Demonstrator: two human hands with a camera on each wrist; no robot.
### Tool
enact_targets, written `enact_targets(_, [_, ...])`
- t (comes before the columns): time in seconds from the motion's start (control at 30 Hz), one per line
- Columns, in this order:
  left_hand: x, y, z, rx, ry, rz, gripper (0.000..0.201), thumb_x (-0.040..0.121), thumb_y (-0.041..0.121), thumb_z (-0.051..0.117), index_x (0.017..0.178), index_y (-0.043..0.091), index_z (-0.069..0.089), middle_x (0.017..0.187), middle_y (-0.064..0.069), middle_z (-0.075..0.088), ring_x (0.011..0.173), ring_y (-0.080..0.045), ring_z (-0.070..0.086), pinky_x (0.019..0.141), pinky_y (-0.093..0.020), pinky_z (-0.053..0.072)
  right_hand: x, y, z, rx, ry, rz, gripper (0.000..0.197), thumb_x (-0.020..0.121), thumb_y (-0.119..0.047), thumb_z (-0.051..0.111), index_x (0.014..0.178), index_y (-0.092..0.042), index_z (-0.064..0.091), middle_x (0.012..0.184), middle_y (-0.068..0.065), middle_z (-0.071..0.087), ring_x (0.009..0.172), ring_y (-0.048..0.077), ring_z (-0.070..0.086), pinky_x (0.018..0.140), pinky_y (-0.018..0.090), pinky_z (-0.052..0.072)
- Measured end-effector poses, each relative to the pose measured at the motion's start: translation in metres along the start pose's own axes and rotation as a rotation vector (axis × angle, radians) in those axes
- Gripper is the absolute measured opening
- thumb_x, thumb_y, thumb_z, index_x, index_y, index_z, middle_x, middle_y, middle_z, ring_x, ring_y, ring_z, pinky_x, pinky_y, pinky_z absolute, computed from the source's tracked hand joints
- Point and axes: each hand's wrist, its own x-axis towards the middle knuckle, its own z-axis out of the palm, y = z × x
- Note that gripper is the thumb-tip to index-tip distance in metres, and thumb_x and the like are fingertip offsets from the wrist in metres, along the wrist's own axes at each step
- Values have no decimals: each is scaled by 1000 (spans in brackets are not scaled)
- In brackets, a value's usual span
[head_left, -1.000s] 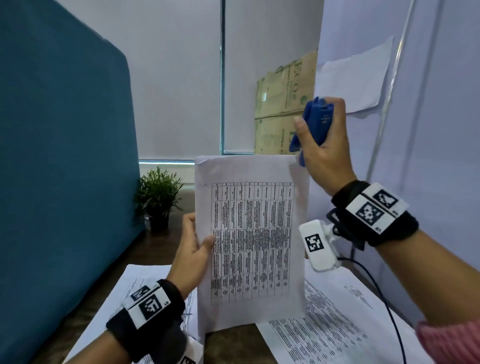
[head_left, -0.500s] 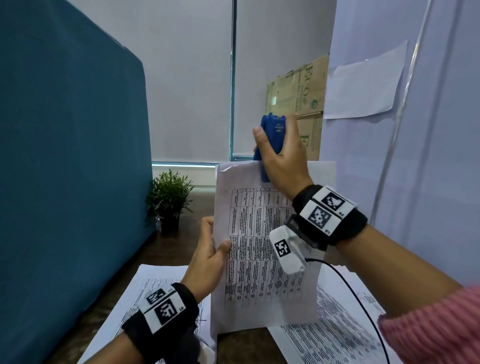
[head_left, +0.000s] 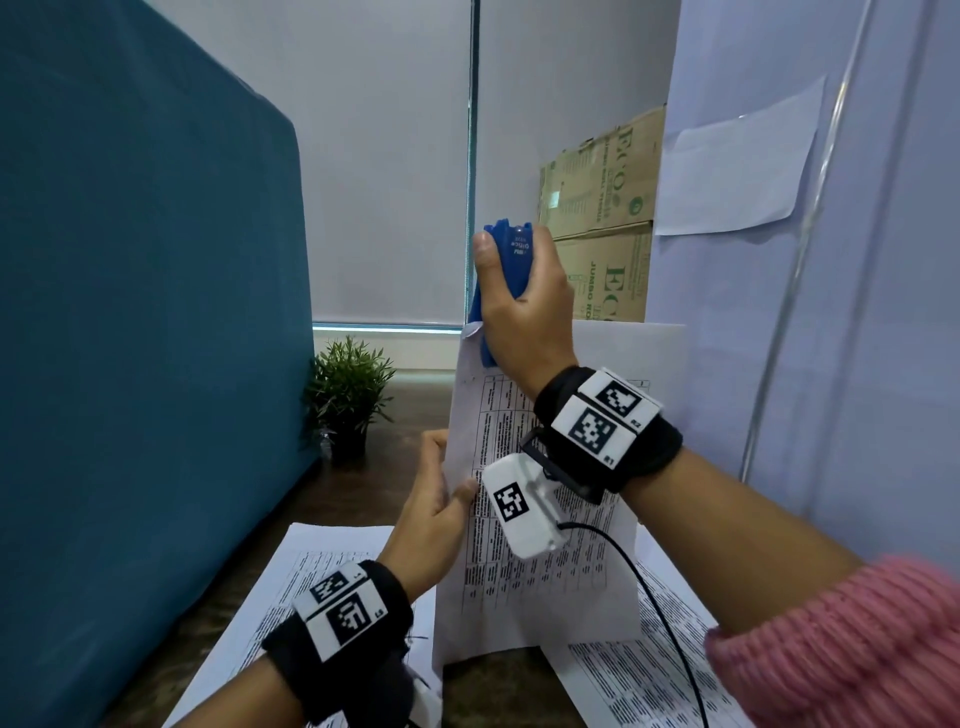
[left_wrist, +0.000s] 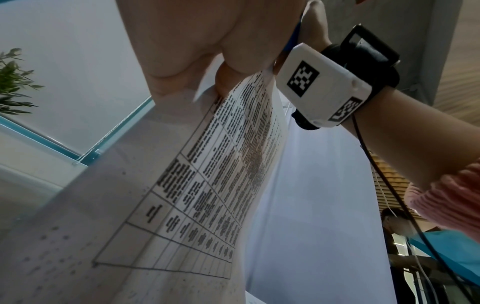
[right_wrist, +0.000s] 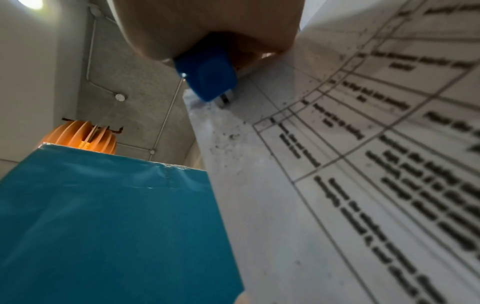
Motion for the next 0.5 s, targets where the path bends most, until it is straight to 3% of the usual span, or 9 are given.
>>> enact_targets(0.17, [-1,2,3,25,-13,17,22,97,1,41,111,18,34,104,2,62,100,-16,64,81,-34,56,-2,-2,4,7,82,-46,20,92,-23,56,80,-10,45,57,-14,43,49,-2,47,51,8,35])
enact_targets(0.33, [-3,6,7,36,-16,42,23,95,-4,41,112,10,34,94,9,58,86,5,60,72,-15,50,-5,-5,5,3,103,-86,18,89,-20,58,81,-9,46,58,-15,42,50,-3,47,50,7,35])
enact_targets(0.5, [-3,4,8,47,3,30,26,95,-6,40,111,14,34,102,4,58,95,-4,60,83,-24,52,-2,-3,1,-13,35,1,20,92,-24,58,79,-15,45,58,-14,44,50,-3,47,52,9,36])
